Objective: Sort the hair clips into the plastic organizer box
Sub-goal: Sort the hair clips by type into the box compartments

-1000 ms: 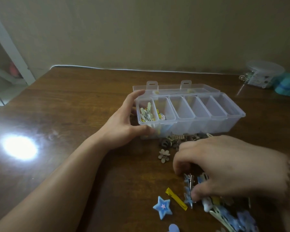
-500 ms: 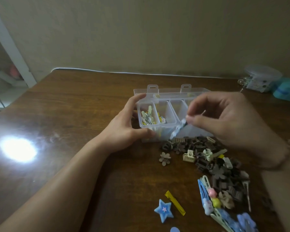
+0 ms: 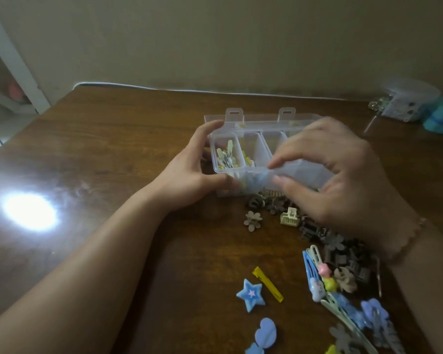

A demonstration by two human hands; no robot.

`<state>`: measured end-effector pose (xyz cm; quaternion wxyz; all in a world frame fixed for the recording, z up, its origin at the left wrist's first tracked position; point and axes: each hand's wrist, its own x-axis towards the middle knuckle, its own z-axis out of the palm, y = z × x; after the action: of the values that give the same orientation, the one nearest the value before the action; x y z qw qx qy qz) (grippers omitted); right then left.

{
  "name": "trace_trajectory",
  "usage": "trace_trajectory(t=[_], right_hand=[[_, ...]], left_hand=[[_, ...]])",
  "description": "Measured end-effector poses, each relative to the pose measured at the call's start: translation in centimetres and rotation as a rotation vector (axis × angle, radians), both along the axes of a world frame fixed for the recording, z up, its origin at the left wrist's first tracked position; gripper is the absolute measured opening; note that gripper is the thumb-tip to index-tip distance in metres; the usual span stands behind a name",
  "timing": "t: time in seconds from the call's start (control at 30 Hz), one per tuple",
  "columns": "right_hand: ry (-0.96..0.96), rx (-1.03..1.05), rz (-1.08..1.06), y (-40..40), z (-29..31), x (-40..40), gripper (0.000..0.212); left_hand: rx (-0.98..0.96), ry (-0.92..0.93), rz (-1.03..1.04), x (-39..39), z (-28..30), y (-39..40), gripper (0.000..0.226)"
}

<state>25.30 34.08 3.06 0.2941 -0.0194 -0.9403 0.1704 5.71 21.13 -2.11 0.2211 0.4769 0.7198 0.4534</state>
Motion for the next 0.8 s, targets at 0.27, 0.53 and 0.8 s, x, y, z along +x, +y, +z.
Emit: trace_trajectory(t=[0.27,0.53,0.8], right_hand=[[-0.868,0.212,0.280,-3.3,0.5,0.1,0.040],[-0.649,-0.161,0.278,-1.6,1.7,0.7,0.011],[0.183,-0.437,-0.230,0.9,-0.5,-3.5,0.022]], left_hand=[[-0.003,0.014,0.014,0.1,0.0,0.0,0.101],[0.008,0.003,-0.005,-0.1,0.0,0.0,0.101],[0.009,0.003,-0.017,-0.2,0.0,0.0,0.103]])
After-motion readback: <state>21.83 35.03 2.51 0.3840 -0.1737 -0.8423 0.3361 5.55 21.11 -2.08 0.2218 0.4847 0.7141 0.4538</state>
